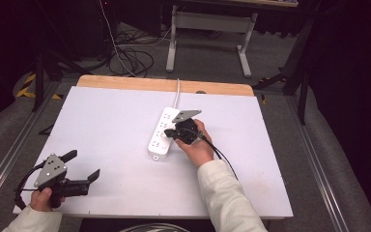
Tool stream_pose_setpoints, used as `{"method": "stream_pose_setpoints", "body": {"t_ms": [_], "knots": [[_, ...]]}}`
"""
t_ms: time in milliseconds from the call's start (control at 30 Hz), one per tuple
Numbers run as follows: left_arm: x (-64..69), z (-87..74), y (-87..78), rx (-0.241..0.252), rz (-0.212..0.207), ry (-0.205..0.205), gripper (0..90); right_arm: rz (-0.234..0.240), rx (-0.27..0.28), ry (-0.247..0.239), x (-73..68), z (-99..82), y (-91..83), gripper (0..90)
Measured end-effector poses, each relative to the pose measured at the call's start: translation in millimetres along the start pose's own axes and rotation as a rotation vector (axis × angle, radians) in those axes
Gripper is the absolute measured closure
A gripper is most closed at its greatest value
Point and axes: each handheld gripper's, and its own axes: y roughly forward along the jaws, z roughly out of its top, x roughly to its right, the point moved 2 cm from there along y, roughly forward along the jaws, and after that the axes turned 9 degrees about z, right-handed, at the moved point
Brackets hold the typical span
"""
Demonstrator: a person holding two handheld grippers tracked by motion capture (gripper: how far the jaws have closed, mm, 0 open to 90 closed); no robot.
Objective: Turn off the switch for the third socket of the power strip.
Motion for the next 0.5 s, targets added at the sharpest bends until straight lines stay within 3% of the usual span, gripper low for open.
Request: {"method": "stream_pose_setpoints", "body": {"t_ms": [500], "knots": [[0.3,-0.1,0.3,-0.001,-0.006,0.000,2.2,-0.014,-0.018,-0.008,-1.4,-1.7,3.2,90.0]]}}
